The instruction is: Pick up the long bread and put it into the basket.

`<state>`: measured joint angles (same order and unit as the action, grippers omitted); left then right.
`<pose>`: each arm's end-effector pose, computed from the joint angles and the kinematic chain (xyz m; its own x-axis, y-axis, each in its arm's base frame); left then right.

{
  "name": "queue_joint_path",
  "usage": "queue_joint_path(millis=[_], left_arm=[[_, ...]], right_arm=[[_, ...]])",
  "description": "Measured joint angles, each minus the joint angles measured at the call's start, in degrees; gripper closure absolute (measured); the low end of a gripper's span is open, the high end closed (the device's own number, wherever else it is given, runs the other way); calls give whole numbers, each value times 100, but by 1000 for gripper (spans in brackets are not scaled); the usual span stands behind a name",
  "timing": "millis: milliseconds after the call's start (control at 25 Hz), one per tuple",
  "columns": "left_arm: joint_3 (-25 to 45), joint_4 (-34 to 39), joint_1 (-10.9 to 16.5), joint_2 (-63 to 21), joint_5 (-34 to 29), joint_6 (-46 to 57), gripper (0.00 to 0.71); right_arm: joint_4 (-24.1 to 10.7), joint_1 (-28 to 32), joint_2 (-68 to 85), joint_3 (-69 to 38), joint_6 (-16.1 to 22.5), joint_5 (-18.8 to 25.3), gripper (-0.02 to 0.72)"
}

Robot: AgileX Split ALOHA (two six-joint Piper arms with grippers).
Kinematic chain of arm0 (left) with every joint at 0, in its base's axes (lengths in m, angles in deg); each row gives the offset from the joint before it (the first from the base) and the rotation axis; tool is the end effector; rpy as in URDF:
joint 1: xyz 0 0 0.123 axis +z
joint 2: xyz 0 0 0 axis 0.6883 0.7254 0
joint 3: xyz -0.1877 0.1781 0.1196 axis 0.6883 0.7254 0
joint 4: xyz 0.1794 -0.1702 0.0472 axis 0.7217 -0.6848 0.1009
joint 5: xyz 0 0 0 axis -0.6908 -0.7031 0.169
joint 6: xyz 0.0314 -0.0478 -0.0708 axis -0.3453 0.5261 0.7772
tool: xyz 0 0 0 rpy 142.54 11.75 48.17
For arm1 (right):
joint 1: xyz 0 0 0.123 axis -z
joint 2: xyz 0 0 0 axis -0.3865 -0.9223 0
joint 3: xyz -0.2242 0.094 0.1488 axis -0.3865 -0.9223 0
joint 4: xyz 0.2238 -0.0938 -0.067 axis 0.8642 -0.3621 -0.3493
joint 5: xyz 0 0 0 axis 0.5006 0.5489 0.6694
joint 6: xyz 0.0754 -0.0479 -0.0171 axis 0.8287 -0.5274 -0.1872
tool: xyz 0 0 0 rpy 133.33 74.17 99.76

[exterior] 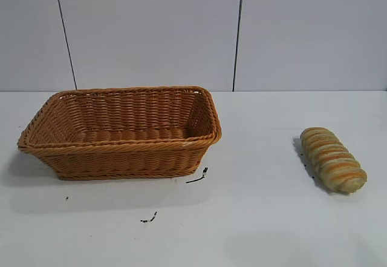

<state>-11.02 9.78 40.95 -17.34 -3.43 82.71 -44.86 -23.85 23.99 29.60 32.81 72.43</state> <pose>-0.0065 0.0004 0.2774 -0.4526 0.0897 -0.8872 0.0760 0.9952 0.0618 -0.0029 0.0010 0.2759 -0.4364 0.0244 -0.8994 -0.0152 0.9993 0.0344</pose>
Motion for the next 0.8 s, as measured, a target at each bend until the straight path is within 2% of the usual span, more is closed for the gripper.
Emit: queue_joint_path(millis=[520, 800], left_arm=[[0, 0, 0, 0, 0, 0, 14], [0, 0, 0, 0, 0, 0, 14]], right_arm=[[-19, 0, -52, 9, 56, 0, 101], [-13, 0, -2116, 711, -66, -89, 40]])
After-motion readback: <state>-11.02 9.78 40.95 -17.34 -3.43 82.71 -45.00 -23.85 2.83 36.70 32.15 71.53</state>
